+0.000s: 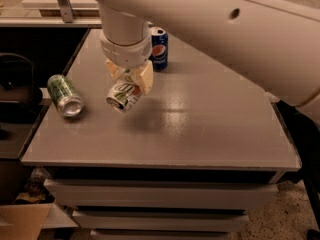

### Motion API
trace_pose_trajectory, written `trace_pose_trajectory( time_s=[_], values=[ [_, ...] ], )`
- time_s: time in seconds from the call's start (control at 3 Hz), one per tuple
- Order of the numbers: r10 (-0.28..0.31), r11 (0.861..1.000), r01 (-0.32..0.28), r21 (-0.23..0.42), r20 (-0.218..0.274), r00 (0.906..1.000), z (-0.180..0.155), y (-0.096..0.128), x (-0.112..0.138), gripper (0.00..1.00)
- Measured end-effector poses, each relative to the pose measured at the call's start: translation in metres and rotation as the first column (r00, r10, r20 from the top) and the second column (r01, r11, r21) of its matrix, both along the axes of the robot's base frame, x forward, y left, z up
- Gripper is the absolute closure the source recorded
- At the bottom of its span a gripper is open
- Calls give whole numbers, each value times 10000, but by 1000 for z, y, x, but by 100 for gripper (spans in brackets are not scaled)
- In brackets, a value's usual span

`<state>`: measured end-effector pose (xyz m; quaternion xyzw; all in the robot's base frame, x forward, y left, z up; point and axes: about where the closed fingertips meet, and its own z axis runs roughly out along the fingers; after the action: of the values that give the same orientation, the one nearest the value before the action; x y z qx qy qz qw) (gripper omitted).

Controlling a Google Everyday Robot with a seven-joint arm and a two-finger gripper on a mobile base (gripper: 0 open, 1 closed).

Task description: Move 7up can near green can

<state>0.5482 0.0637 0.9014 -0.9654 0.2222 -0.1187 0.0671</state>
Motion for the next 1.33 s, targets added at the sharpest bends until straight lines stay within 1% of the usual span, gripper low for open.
trace_pose_trajectory(
  time_s=[0.33, 0.67, 1.0, 1.33],
  values=[
    [1164, 9923, -1164, -423, -18, 9932, -3, 41, -3, 100],
    [1621, 9848, -1620, -629, -43, 9868, -5, 70, 1, 100],
    [1680, 9831, -1687, -707, -161, 9857, -11, 88, 10, 100],
    [1576, 9842, -1598, -763, -331, 9869, -20, 98, 21, 100]
  ],
)
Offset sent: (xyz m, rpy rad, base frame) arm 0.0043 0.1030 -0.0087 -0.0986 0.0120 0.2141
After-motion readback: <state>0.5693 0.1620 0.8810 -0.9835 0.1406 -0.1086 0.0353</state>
